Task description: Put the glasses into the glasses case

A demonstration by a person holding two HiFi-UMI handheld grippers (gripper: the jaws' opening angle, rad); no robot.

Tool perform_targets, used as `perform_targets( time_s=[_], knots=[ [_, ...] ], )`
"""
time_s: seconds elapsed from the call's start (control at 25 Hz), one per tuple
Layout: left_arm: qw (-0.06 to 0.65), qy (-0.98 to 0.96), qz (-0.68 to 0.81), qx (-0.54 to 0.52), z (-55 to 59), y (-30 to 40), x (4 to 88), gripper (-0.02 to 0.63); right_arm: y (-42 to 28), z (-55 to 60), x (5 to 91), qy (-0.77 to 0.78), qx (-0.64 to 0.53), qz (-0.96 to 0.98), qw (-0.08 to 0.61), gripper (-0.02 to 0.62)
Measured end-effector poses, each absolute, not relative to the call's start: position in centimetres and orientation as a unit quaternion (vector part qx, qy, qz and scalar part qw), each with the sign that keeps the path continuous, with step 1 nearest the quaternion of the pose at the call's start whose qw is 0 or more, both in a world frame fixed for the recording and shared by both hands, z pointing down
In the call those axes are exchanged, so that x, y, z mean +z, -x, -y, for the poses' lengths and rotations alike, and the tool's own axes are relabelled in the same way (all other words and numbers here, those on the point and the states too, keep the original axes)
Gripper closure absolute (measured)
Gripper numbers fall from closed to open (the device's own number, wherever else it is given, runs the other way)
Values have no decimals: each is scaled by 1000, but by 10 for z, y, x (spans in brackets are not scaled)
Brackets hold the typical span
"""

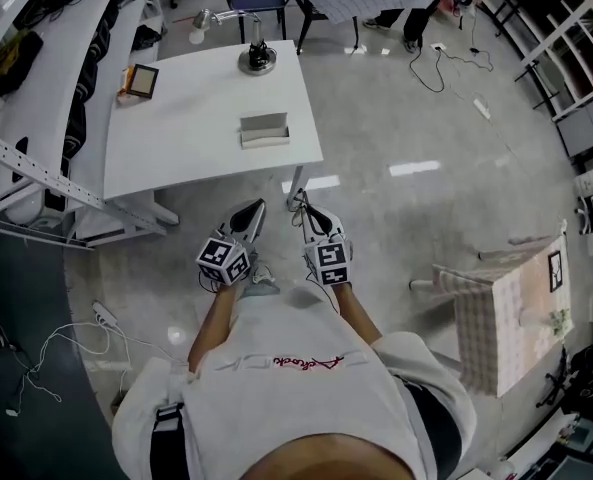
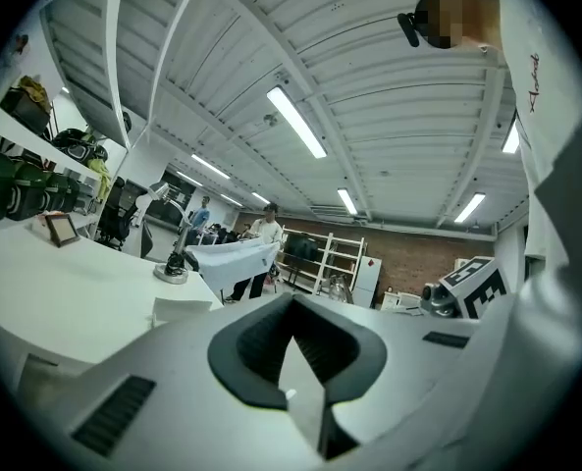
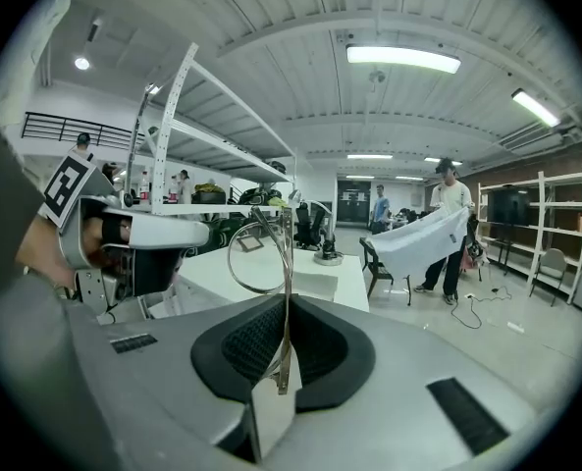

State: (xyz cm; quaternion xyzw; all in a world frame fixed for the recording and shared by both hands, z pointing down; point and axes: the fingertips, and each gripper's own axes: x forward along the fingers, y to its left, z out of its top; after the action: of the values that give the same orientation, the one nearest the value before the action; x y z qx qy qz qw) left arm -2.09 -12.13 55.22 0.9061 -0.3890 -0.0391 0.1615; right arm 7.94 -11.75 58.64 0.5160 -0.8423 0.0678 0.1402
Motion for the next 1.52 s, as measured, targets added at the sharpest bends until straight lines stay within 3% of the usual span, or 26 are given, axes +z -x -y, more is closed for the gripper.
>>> perform_targets(
  time_s=[0.6, 1.52],
  knots=[
    [176, -906, 383, -34, 200, 77, 561, 581, -30, 198, 594, -520, 75, 836, 157, 583],
    [181, -906, 382, -19, 292, 74, 578, 581, -33, 290, 608, -520, 85, 836, 153, 583]
  ],
)
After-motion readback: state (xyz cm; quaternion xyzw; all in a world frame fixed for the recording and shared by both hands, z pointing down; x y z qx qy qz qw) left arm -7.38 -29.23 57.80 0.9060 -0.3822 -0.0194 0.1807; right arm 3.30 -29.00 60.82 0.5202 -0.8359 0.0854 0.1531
